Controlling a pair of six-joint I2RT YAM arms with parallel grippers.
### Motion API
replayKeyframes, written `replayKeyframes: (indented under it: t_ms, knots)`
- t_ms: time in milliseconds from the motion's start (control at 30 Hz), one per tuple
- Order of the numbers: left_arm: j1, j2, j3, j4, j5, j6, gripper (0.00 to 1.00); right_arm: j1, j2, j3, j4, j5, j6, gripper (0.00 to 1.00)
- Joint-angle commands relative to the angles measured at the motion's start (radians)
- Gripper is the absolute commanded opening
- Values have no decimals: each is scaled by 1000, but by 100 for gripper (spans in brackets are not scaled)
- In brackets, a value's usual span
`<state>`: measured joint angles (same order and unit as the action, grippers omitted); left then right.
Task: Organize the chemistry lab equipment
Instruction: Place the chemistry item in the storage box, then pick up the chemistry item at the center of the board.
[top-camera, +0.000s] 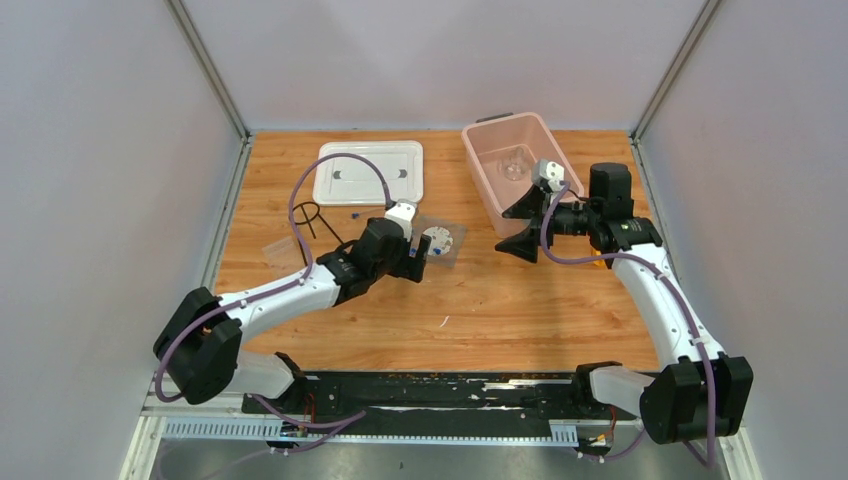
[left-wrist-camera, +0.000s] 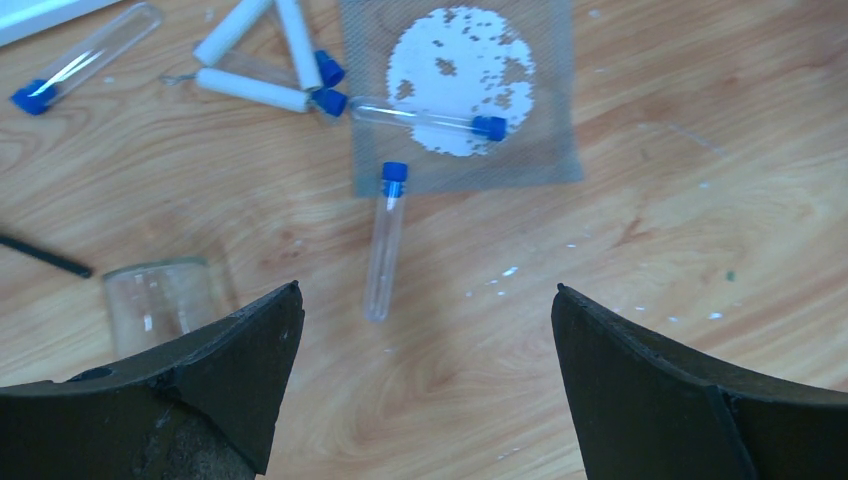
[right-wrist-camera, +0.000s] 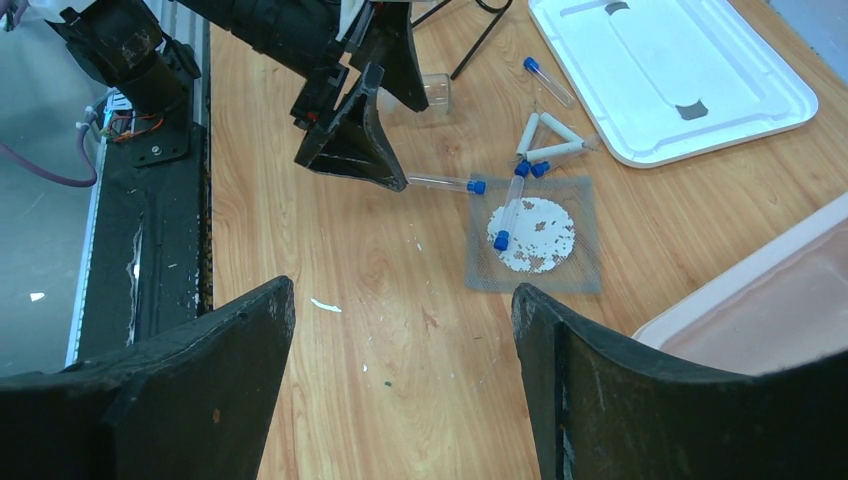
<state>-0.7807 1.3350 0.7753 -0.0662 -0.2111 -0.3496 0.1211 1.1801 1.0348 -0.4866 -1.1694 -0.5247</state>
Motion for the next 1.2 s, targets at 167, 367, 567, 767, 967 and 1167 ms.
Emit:
replayKeyframes:
  t_ms: [167,367,567,767,967,1167]
  knots:
    - [8,16,67,-123,-288,142,100,15,13,16,2,-43,-36,79]
    - [68,51,48,-105,-369,128,100,18,24,14,-1,-36,-42,79]
    - [120,65,30,-71,-320,126,100,21,35,11,-1,-35,-43,79]
    - [205,129,52,-83,-205,94,99,20,36,10,-1,-36,-43,79]
    - [232,159,58,-108,-198,65,96,20,39,8,0,-38,-44,79]
    - [248,229,94,-157,-191,32,92,20,42,9,0,-39,-44,79]
